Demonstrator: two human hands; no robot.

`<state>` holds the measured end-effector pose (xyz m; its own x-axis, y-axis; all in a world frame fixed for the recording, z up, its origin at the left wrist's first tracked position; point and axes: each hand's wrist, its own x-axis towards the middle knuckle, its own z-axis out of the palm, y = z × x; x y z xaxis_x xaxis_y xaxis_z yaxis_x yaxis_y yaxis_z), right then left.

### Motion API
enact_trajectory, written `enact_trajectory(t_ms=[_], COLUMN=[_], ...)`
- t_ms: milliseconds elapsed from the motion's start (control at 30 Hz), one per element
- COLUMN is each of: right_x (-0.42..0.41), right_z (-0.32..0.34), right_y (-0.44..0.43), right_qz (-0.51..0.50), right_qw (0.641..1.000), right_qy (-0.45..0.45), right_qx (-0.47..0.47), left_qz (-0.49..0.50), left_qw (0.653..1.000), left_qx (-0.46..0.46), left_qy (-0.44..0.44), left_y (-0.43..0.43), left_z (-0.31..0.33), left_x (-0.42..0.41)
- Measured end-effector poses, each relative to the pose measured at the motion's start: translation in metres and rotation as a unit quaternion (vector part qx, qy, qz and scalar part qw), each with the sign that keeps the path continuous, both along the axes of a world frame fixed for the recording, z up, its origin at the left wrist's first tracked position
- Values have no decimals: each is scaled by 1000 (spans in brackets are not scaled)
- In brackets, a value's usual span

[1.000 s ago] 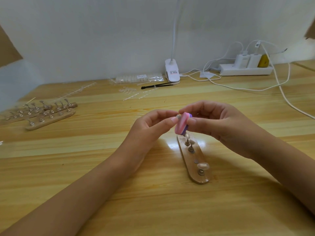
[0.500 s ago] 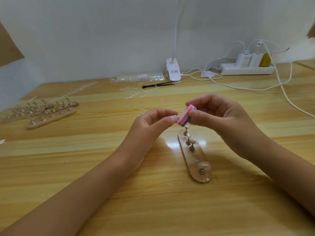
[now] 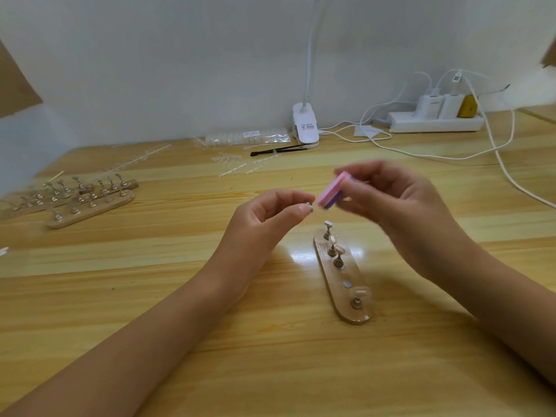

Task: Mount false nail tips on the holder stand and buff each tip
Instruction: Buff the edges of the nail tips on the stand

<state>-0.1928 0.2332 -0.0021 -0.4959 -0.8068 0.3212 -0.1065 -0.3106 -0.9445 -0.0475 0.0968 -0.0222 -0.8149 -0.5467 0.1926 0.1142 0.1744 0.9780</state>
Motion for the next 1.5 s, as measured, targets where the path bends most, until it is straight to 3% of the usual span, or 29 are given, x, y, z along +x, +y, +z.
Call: enact_trajectory(t_ms=[133, 733, 1233, 1500], right_x=[-13, -7, -8, -7], right_z=[4, 1, 1, 1], right_y=[1, 2, 3, 3], right_qz=[-55, 76, 92, 104], right_qw=[995, 997, 995, 993], right_qy=[-74, 10, 20, 10], right_qx=[-25, 9, 24, 50], left_qz=[-6, -23, -35, -55], left_qw=[1000, 1000, 999, 998], left_qx=[-9, -8, -12, 34], left_qy=[-4, 10, 35, 27], left_y=[1, 4, 8, 4], left_z=[-1, 1, 6, 4], left_x=[0, 1, 0, 1])
